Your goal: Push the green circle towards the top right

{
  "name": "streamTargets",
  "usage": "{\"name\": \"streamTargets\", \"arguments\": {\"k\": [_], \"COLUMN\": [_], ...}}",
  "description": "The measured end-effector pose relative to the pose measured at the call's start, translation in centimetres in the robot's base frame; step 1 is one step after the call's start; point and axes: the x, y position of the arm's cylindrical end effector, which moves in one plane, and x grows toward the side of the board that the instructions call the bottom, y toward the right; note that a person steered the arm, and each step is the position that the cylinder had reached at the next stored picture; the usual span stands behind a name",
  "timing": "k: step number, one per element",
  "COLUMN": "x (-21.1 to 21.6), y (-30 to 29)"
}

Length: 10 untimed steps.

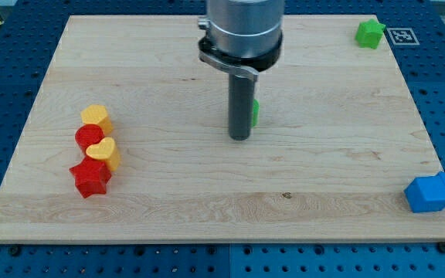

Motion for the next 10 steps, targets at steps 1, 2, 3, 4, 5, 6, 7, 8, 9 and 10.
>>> {"name": "streamTargets", "arguments": {"k": [1, 2, 3, 4, 5, 6, 7, 8, 9, 10], "x": [-1.0, -3.1, -5.8, -8.1, -11.9, -15.4, -16.1, -15.7, -18.0, -19.2], "y": [0.5, 0.5, 0.5, 0.3, 0.3, 0.2, -0.9, -5.0, -4.5, -0.9]}}
